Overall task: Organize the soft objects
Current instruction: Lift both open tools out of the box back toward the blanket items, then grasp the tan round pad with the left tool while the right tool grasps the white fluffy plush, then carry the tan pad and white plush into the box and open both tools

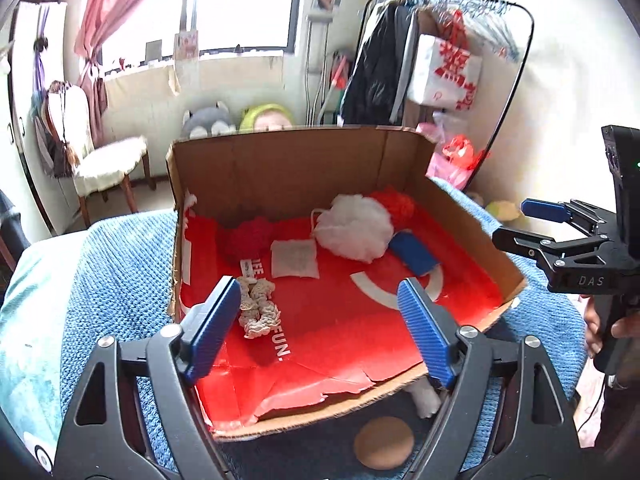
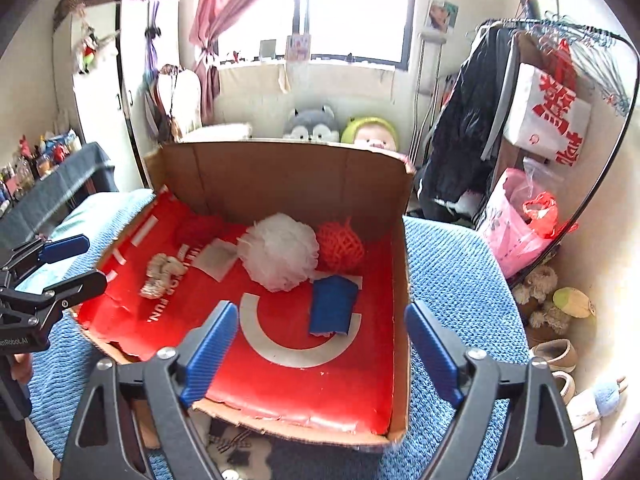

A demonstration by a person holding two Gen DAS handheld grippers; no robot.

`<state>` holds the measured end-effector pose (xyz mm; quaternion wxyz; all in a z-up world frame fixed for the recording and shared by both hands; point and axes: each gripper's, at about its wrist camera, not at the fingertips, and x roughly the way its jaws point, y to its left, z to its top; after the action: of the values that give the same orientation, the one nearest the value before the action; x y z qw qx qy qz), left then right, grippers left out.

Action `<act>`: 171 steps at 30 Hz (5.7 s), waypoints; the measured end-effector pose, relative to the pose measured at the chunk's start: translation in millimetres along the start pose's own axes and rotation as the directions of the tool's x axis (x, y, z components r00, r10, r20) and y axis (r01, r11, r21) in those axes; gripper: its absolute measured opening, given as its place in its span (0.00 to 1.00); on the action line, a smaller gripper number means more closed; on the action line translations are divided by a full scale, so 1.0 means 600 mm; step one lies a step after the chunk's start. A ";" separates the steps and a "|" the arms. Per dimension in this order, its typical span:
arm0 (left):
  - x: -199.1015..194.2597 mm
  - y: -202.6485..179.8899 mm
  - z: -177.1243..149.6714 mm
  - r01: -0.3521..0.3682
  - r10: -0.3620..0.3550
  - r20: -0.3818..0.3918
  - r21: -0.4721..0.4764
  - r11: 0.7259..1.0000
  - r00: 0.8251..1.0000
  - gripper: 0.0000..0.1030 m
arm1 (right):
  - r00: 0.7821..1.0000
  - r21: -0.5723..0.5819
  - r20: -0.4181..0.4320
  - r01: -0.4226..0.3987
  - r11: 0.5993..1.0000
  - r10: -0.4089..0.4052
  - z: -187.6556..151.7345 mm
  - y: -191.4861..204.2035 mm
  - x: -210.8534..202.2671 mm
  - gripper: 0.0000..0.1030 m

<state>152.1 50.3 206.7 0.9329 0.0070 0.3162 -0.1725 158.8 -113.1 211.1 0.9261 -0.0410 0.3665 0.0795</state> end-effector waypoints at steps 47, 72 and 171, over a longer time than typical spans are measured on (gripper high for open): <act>-0.097 -0.116 -0.299 -0.123 0.134 0.182 -0.071 0.990 0.974 0.99 | 0.967 0.121 0.238 0.058 0.991 -0.086 -0.350 0.067 -0.123 1.00; 0.020 -0.072 -0.243 -0.025 0.028 -0.162 0.020 0.999 0.986 0.99 | 0.972 0.001 -0.147 -0.187 0.982 0.185 -0.266 0.046 0.022 0.97; 0.291 -0.026 -0.009 0.089 0.014 -0.396 0.241 0.967 0.918 0.51 | 0.907 -0.178 -0.368 -0.286 0.942 0.206 -0.011 0.072 0.243 0.46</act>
<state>272.9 -18.9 100.4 0.8379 0.1547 0.4728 -0.2245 251.4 -54.5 105.4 0.8191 -0.1134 0.5134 0.2292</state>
